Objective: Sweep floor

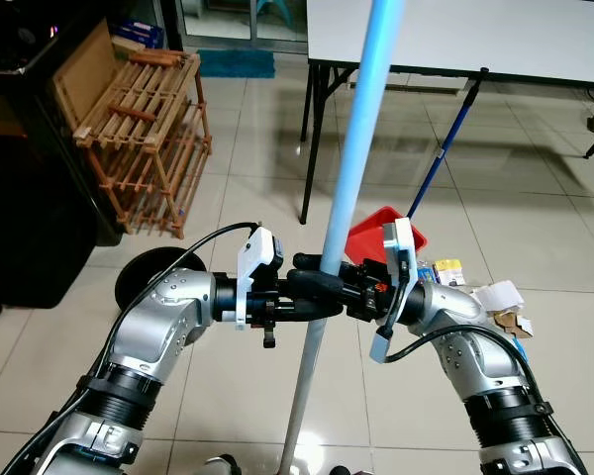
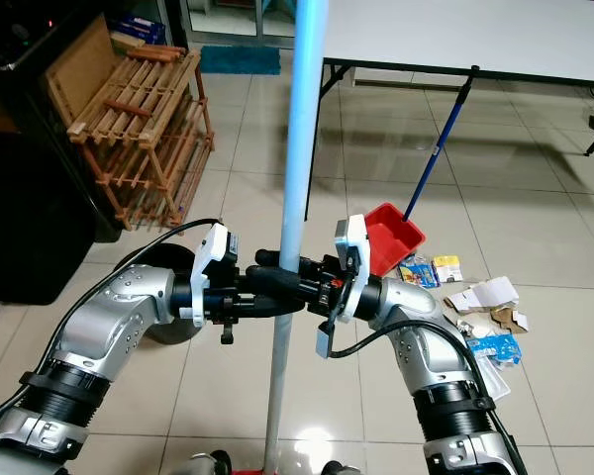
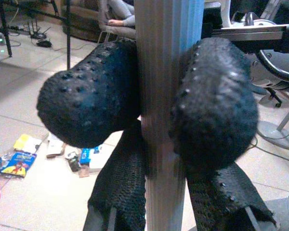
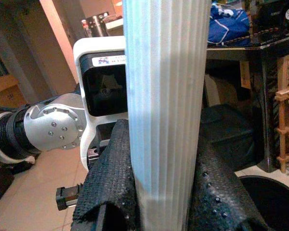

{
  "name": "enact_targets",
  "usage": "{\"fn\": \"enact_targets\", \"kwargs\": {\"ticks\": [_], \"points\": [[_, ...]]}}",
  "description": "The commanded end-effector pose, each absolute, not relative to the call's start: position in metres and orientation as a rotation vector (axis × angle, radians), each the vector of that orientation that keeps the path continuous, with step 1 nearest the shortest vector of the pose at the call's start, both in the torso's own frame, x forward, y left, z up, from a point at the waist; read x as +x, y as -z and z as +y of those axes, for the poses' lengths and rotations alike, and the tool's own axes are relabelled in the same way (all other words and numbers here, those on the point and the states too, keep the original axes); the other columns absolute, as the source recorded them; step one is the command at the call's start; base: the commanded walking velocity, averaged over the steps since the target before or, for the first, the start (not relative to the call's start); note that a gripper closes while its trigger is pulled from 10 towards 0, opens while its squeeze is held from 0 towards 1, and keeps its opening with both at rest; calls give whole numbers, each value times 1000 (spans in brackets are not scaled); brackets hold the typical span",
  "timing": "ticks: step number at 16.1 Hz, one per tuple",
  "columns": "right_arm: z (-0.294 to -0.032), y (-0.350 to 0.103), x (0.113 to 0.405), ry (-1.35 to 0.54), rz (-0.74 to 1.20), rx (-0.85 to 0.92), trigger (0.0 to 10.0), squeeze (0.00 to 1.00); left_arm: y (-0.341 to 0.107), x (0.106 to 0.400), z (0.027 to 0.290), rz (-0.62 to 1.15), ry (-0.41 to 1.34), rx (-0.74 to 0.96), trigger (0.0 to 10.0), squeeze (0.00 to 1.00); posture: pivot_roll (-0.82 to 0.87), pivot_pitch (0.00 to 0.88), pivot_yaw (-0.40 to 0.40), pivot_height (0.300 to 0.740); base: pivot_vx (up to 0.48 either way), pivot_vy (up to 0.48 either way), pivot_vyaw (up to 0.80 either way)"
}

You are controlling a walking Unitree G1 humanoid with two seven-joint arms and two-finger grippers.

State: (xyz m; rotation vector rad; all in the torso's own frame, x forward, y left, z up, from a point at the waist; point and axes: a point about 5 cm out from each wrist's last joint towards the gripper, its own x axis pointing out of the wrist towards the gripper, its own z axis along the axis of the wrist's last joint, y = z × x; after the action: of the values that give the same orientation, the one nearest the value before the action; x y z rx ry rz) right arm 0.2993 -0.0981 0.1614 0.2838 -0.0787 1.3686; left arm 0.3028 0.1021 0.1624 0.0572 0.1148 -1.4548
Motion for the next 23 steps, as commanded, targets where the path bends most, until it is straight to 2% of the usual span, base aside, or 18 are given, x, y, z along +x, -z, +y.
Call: {"fn": "enact_targets", "kwargs": {"ticks": [1, 2, 10, 11, 23], "points": [[-102, -163, 298, -1351, -92, 312, 10000, 0, -167, 298, 94, 90, 1494, 57, 3451, 0, 47, 235, -82, 740, 0, 0, 0], [-103, -164, 297, -1350, -90, 312, 10000, 0, -167, 297, 94, 92, 1494, 46, 0, 0, 44, 243, -85, 740, 0, 0, 0], [-105, -163, 291, -1347, -70, 320, 10000, 0, -163, 288, 91, 96, 1509, 19, 0, 0, 34, 272, -100, 740, 0, 0, 0], [-105, -163, 292, -1345, -70, 320, 10000, 0, -164, 290, 90, 94, 1492, 38, 10000, 0, 36, 268, -97, 740, 0, 0, 0], [-99, -172, 305, -1312, -139, 295, 10000, 0, -179, 306, 92, 28, 1449, 115, 10000, 0, 53, 169, -47, 740, 0, 0, 0]]}}
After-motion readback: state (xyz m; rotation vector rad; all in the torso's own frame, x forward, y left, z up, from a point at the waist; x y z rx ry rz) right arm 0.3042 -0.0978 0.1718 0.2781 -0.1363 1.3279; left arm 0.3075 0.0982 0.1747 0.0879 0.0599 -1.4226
